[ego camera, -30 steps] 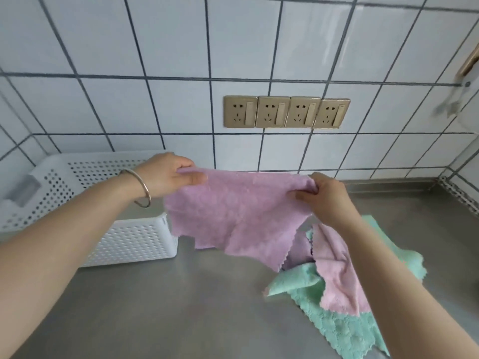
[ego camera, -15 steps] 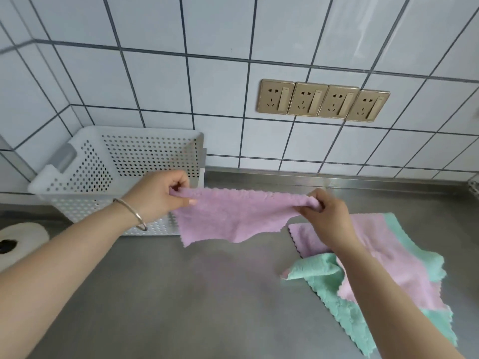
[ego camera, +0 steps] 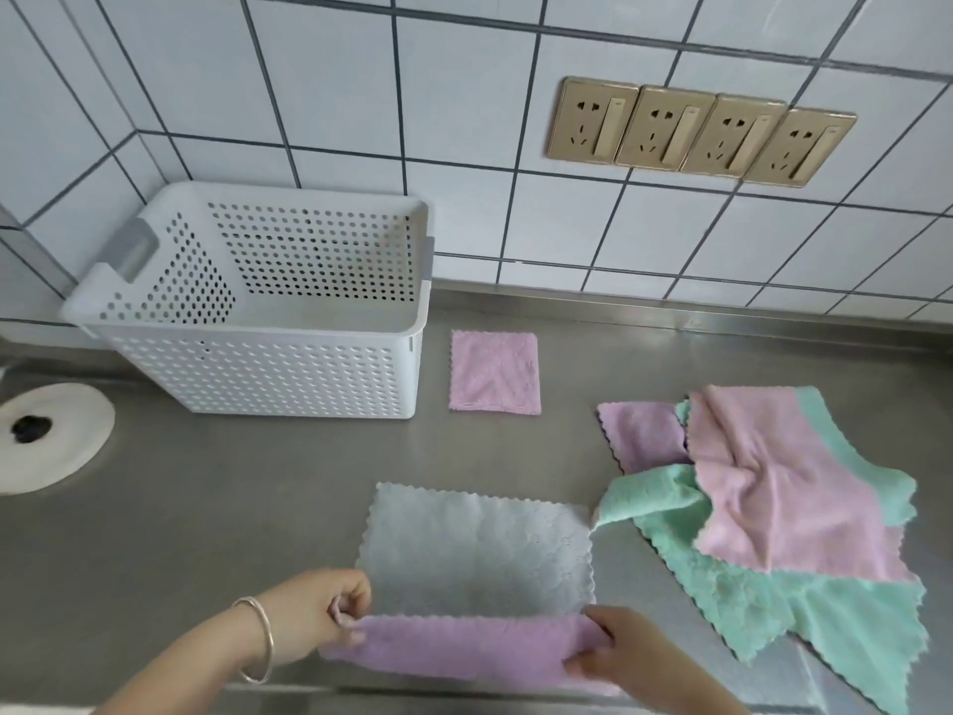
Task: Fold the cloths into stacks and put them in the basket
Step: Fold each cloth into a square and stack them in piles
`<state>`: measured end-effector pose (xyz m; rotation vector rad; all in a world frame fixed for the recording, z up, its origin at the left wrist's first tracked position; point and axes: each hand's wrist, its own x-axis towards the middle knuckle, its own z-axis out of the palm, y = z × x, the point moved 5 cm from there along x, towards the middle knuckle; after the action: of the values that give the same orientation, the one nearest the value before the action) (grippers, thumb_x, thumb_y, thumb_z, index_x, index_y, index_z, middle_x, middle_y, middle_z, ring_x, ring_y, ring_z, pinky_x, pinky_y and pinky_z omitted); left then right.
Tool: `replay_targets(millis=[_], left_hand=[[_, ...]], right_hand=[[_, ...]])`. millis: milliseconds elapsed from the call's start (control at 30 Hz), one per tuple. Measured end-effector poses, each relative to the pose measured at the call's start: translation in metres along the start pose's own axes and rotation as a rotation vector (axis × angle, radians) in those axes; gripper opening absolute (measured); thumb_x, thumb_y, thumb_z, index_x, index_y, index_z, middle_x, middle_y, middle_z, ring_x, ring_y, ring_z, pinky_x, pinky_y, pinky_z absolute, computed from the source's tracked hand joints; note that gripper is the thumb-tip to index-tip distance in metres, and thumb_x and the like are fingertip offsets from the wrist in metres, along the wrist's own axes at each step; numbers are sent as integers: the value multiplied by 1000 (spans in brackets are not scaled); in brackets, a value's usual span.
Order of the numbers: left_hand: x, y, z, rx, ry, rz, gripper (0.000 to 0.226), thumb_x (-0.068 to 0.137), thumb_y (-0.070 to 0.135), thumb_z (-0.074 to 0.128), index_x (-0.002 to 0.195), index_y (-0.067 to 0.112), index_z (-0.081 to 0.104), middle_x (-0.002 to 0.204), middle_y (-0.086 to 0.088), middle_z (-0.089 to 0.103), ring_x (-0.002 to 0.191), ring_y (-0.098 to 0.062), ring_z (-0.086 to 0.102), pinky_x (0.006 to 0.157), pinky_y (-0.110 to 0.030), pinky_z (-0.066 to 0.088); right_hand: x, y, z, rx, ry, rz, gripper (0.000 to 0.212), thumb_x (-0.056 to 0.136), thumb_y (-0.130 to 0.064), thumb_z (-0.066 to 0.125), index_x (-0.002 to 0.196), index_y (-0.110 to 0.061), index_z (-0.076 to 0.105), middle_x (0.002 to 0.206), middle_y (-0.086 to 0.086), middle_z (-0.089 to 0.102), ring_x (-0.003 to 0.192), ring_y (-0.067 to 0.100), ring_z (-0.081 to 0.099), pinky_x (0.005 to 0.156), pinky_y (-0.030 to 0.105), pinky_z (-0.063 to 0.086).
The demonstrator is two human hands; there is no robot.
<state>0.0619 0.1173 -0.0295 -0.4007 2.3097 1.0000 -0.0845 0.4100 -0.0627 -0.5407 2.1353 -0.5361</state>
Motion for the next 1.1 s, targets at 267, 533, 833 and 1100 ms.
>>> replay_targets(millis=[267, 533, 833, 1100], left_hand=[[33, -13, -17, -277, 210, -163, 26, 83, 17, 65, 62, 29, 56, 49, 19, 56, 55, 1, 48, 53, -14, 34], [75, -24, -21, -383, 458, -413, 54, 86, 23, 61, 132, 0, 46, 136, -16, 52, 125, -29, 51, 102, -32, 38], [89, -24, -16, -346, 501, -453, 46, 93, 24, 51, 133, 2, 45, 139, -17, 49, 128, -33, 46, 107, -35, 36], [94, -20, -18, -218, 527, -455, 43, 95, 26, 46, 133, 8, 45, 135, -16, 53, 122, -35, 50, 100, -34, 39]], right_hand=[[29, 2, -7, 350, 233, 187, 11, 80, -6, 61, 71, -12, 57, 67, 3, 60, 62, 15, 54, 63, 29, 47], [52, -1, -20, 420, 442, 278, 3, 83, -16, 60, 83, -14, 61, 77, 6, 66, 75, 23, 60, 61, 28, 44], [60, 0, -22, 387, 514, 298, 5, 87, -23, 58, 89, -21, 54, 84, 2, 59, 85, 23, 54, 76, 30, 41], [64, -3, -21, 340, 528, 370, 22, 86, -26, 58, 102, -12, 60, 87, 2, 57, 94, 25, 56, 74, 29, 37]])
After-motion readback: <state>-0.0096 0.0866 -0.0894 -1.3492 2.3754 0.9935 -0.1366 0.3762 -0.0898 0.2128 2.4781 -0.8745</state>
